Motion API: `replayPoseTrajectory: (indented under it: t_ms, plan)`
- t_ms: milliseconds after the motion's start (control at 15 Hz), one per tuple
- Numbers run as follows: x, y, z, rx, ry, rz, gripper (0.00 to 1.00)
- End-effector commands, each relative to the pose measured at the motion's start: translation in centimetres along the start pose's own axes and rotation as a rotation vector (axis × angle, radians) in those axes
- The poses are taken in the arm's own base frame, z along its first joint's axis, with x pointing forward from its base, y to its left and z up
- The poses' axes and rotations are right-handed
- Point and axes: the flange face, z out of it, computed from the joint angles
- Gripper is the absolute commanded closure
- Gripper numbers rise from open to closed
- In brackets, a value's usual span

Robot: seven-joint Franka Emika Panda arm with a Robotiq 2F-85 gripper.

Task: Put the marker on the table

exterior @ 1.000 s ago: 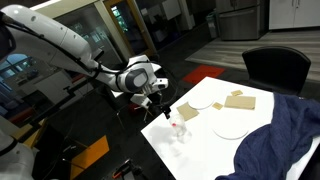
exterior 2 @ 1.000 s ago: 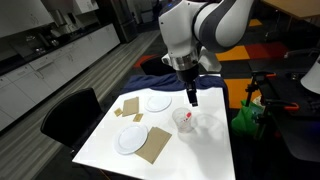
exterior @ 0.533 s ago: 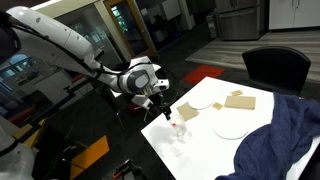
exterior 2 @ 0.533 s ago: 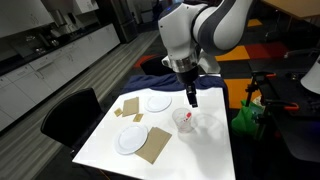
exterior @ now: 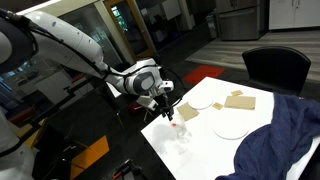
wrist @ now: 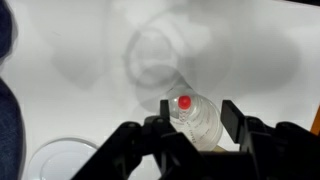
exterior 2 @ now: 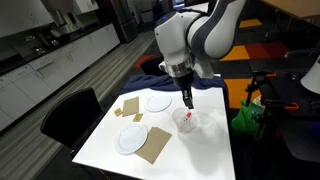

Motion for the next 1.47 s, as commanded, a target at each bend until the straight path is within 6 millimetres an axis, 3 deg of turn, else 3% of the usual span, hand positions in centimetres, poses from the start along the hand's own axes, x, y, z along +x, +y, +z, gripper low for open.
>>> replayPoseTrajectory:
  t_ms: [0,133,467,1400]
  plan:
    - [1.6,0.2,1.3,0.027,0.008,-0.029,0.48]
    - [2.1,0.2,2.1,0.038,-0.001,-0.040,0.54]
    - [3.3,0.4,3.8,0.051,-0.012,-0.052,0.51]
    - [6.5,1.0,8.3,0.061,-0.061,-0.030,0.55]
